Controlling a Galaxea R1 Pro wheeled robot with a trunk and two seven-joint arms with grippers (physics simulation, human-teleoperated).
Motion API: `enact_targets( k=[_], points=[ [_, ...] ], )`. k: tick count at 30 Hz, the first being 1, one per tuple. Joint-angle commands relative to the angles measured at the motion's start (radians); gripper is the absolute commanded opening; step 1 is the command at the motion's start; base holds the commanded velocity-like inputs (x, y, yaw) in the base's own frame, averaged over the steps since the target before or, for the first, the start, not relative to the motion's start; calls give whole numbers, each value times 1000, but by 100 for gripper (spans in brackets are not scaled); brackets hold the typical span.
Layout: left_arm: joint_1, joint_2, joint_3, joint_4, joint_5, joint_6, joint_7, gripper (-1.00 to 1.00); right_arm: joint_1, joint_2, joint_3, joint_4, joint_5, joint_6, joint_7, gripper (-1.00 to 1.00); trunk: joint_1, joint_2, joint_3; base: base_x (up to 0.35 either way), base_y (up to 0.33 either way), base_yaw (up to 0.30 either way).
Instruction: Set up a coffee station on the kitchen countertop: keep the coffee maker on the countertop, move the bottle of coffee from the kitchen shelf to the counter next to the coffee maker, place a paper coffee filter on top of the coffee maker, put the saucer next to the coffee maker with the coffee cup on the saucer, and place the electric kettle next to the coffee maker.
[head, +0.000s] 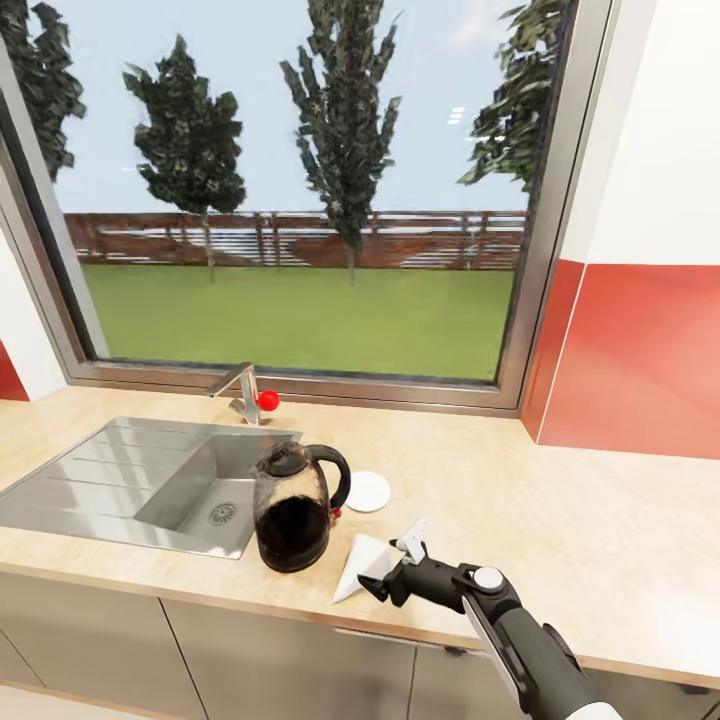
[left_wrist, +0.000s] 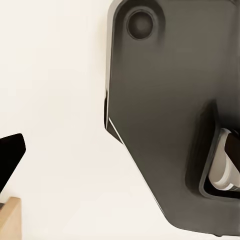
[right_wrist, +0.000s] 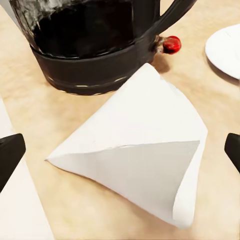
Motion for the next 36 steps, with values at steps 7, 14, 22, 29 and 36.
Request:
enact_targets(
  k=[7, 14, 22, 29, 36],
  points=[
    [1, 0, 2, -1, 5, -2, 1, 100, 0, 0, 1, -1, 7, 3, 4, 100, 0, 0, 0, 35, 26, 0],
    [1, 1, 2, -1, 5, -1, 1, 100, 0, 3, 2, -1, 7, 3, 4, 100, 0, 0, 0, 51, 82, 0],
    [1, 0, 2, -1, 8, -2, 1, 100, 0, 4, 2, 0, 7, 3, 4, 100, 0, 0, 0, 31, 30, 0],
    [1, 1, 2, -1, 8, -1, 1, 100, 0, 6, 4, 47, 7, 1, 4, 100, 0, 0, 0, 1, 1, 0],
    [1, 1, 2, -1, 8, -2, 1, 100, 0, 7, 5, 55, 6, 0, 4, 100, 0, 0, 0, 0, 0, 0]
  ],
)
